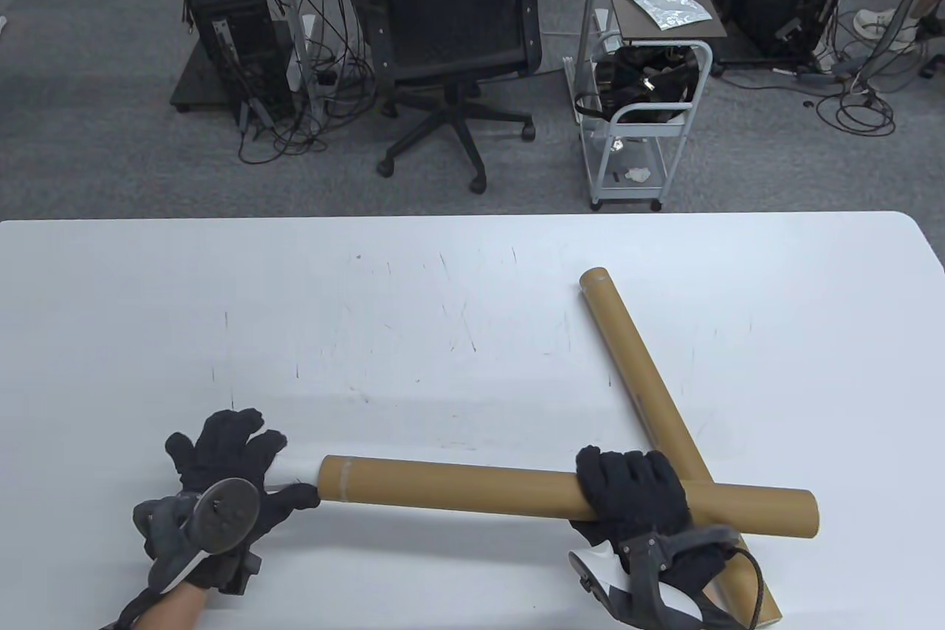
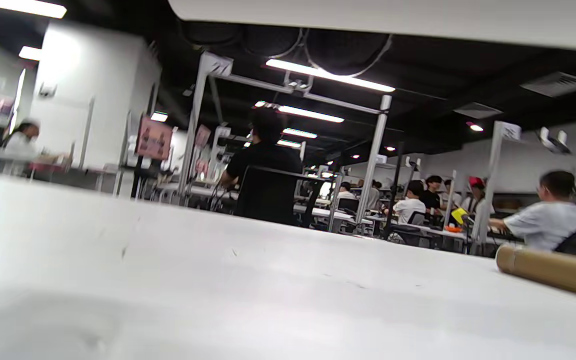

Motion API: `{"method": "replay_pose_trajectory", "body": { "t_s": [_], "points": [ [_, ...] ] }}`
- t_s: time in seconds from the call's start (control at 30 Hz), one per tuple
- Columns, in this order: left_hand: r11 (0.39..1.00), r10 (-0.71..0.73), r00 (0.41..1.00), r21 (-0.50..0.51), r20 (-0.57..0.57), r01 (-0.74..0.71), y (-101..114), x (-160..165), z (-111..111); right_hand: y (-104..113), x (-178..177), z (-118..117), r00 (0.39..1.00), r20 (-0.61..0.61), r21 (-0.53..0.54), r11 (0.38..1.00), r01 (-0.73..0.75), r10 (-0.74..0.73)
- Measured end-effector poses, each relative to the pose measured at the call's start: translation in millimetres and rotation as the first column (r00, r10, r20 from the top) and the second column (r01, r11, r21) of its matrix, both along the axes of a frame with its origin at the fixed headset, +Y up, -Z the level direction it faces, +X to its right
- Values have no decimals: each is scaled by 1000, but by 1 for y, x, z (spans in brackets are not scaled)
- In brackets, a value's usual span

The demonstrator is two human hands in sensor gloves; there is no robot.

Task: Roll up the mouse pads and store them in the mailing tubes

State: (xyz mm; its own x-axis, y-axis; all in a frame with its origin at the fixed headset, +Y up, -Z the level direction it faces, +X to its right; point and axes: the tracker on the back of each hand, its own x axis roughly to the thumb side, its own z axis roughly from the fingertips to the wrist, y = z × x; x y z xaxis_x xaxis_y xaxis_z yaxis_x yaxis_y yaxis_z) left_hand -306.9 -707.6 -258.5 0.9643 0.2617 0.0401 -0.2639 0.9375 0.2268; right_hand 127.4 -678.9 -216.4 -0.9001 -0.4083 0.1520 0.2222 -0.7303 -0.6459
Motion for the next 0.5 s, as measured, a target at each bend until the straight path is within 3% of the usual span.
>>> {"method": "replay_pose_trajectory", "body": {
  "t_s": [0.13,0.33,0.37,0.43,0.47,0.5],
  "points": [
    [1000,-15,1000,7,13,15,0,-2,-3,-1,-1,-1,1000,17,22,1000,-22,22],
    [977,207,962,5,176,-211,4,6,2,-2,1,-5,999,28,-13,1000,19,-19],
    [948,318,918,-45,238,-316,3,9,2,-3,-1,-4,1000,20,-18,1000,21,-21],
    [726,688,664,-299,294,-619,-5,24,2,-4,-13,-1,1000,-8,-2,1000,7,-7],
    [605,795,516,-460,318,-650,-13,35,1,-3,-18,1,1000,-25,3,1000,13,-13],
    [532,847,414,-547,334,-646,-16,37,0,-3,-22,1,998,-52,-10,1000,28,-29]
  ]
}}
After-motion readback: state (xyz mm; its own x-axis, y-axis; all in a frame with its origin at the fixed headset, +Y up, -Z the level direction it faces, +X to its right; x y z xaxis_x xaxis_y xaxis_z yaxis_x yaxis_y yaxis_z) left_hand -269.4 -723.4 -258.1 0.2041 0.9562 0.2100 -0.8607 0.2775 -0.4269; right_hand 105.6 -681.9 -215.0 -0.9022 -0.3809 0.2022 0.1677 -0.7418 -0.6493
